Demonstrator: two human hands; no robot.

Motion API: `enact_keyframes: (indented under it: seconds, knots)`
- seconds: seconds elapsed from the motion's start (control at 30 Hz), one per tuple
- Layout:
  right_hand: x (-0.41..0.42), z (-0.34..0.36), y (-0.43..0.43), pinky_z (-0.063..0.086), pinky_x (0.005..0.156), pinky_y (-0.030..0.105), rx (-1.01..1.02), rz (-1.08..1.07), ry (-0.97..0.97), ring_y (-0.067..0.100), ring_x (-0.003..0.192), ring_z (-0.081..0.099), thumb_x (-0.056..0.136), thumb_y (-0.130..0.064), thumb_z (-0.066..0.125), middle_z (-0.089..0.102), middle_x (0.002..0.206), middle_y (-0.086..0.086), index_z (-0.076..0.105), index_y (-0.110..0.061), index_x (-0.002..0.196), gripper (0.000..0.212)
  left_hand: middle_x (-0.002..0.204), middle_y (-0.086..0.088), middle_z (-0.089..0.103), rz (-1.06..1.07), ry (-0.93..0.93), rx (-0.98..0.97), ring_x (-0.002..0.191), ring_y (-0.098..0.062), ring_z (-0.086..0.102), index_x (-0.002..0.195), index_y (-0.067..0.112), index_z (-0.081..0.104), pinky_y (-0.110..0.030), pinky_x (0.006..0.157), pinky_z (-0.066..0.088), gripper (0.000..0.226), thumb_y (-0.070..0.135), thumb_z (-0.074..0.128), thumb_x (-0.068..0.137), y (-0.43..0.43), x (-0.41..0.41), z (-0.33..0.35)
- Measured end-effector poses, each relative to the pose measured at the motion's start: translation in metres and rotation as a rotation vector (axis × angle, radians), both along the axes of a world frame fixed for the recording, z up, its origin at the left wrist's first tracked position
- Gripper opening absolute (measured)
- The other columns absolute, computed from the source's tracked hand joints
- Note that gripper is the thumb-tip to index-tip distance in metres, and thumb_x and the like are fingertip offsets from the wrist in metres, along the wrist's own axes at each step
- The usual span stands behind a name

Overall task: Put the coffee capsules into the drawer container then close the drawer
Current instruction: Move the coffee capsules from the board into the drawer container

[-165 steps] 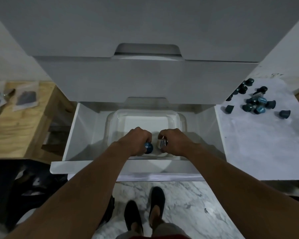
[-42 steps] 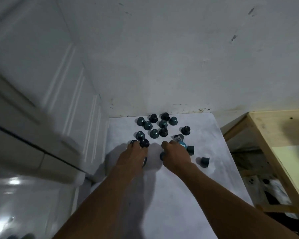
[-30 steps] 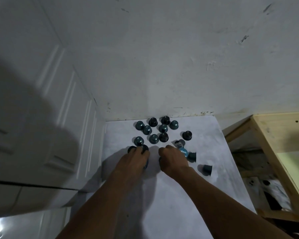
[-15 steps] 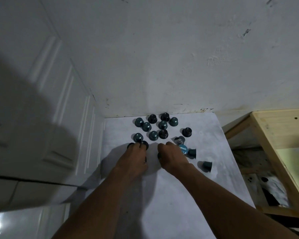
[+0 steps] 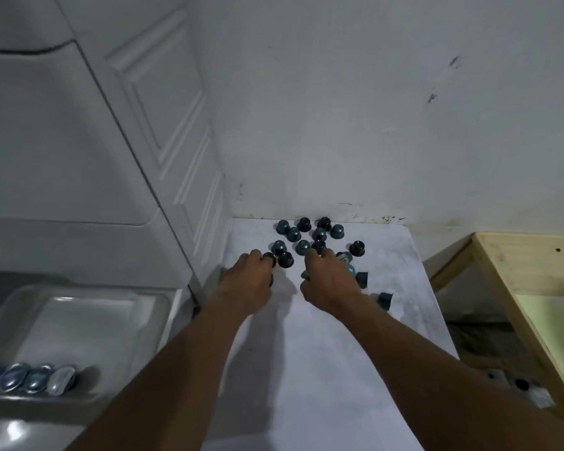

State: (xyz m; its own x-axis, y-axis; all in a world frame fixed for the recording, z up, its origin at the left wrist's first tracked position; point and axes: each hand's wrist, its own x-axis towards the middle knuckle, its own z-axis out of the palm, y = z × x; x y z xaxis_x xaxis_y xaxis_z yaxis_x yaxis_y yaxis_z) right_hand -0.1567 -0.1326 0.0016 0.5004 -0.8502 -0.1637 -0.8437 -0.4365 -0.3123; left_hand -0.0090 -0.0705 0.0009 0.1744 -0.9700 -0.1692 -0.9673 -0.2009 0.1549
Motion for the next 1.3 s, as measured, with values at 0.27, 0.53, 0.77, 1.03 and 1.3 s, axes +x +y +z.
enact_keyframes:
  seconds: [0.27, 0.53, 0.77, 1.03, 1.3]
  knots:
    - [-0.013, 0.025, 0.072, 0.044, 0.078, 0.036, -0.054, 0.049, -0.067, 0.034, 0.105, 0.055, 0.082, -0.017, 0.055, 0.052, 0.120, 0.013, 0.046, -0.009, 0.123, 0.042, 0.113, -0.009, 0.048, 0.057, 0.014, -0.089, 0.106, -0.026, 0.048, 0.111, 0.009, 0.053, -0.035, 0.079, 0.045, 0.027, 0.007, 0.052, 0.083, 0.083, -0.016, 0.030]
    - [0.027, 0.048, 0.136, 0.039, 0.072, 0.031, -0.030, 0.120, -0.200, 0.033, 0.088, 0.053, 0.079, -0.009, 0.058, 0.043, 0.121, 0.011, 0.046, -0.007, 0.113, 0.036, 0.114, -0.010, 0.048, 0.195, 0.006, -0.187, 0.097, -0.033, 0.057, 0.113, 0.009, 0.053, -0.039, 0.079, 0.048, 0.028, 0.008, 0.053, 0.085, 0.152, 0.008, 0.056]
    - [0.090, 0.062, 0.183, 0.050, 0.080, 0.040, -0.041, 0.186, -0.272, 0.036, 0.094, 0.056, 0.081, -0.012, 0.059, 0.047, 0.113, 0.011, 0.045, -0.016, 0.122, 0.043, 0.111, -0.008, 0.048, 0.233, -0.028, -0.232, 0.088, -0.033, 0.058, 0.111, 0.011, 0.052, -0.036, 0.067, 0.042, 0.024, 0.010, 0.054, 0.087, 0.207, 0.073, 0.067]
    - [0.188, 0.047, 0.245, 0.043, 0.086, 0.030, -0.003, 0.155, -0.269, 0.036, 0.103, 0.055, 0.084, -0.008, 0.057, 0.044, 0.124, 0.017, 0.052, -0.016, 0.123, 0.040, 0.117, -0.009, 0.049, 0.212, 0.103, -0.218, 0.099, -0.031, 0.058, 0.119, 0.014, 0.054, -0.035, 0.082, 0.047, 0.039, 0.007, 0.064, 0.082, 0.263, 0.190, 0.056]
    - [0.241, 0.027, 0.266, 0.048, 0.084, 0.035, 0.045, 0.043, -0.153, 0.031, 0.098, 0.058, 0.079, -0.016, 0.063, 0.056, 0.116, 0.011, 0.052, -0.015, 0.121, 0.043, 0.115, -0.009, 0.052, 0.122, 0.218, -0.144, 0.099, -0.024, 0.055, 0.118, 0.018, 0.056, -0.023, 0.078, 0.039, 0.043, 0.009, 0.070, 0.079, 0.272, 0.255, 0.039]
